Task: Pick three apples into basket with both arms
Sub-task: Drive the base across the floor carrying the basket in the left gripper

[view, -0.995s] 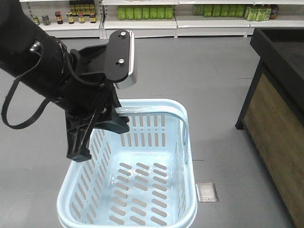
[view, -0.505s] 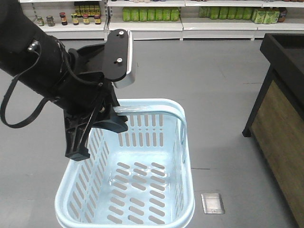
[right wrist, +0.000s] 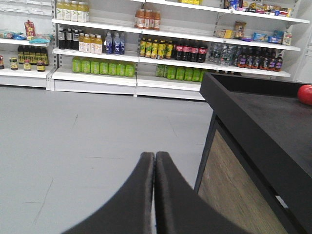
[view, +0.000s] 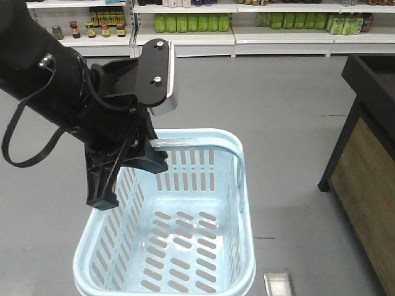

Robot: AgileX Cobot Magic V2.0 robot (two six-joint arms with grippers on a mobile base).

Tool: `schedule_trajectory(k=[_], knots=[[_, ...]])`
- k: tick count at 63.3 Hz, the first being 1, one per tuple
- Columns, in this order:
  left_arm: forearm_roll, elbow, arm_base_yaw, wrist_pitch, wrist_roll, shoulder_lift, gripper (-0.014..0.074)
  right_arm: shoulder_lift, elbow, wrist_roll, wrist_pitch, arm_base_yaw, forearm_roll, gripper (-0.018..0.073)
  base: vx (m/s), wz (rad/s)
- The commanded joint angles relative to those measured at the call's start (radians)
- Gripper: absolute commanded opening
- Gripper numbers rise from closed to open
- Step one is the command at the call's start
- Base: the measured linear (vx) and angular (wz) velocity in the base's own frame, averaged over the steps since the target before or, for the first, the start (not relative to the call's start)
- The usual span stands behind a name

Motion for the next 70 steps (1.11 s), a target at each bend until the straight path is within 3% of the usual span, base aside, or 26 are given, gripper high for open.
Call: schedule_trajectory(k=[1, 70], knots=[[-0.042, -0.031, -0.003, -0.031, -0.009, -0.038, -0.0007, -0.017, 0.011, -0.003, -0.076, -0.003, -0.002, -0.0009, 0.21, 0.07], [-0.042, -0.031, -0.003, -0.031, -0.009, -0.038, -0.0006, -0.017, 0.011, -0.003, -0.076, -0.003, -0.002, -0.0009, 0.21, 0.03]])
